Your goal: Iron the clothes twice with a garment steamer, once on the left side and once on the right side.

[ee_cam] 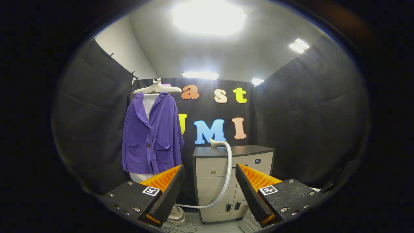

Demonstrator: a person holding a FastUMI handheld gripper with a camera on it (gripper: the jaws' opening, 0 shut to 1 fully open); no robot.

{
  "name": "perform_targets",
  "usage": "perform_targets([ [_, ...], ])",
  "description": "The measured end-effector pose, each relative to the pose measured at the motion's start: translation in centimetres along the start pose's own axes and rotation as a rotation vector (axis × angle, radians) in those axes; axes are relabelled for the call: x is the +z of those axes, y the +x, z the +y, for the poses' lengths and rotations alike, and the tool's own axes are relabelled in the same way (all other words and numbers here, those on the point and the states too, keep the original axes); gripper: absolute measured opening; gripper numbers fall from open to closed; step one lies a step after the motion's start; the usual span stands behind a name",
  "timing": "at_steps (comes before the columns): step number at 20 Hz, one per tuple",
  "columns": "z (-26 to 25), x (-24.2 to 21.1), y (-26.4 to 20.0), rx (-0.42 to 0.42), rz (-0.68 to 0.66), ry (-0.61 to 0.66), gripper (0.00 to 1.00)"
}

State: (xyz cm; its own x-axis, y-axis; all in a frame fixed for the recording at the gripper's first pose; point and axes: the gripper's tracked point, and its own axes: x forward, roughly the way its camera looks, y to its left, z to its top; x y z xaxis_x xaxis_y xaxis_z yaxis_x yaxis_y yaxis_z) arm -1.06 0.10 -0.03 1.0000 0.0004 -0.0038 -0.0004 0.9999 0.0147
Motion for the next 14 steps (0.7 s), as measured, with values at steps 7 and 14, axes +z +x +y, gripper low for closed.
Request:
perform_targets([
  [7,0.1,0.2,-0.1,-0.003,0.003,0.001,0.95],
  [14,0.1,3.1,1.6,-0.002,-0.046,-0.003,0.95],
])
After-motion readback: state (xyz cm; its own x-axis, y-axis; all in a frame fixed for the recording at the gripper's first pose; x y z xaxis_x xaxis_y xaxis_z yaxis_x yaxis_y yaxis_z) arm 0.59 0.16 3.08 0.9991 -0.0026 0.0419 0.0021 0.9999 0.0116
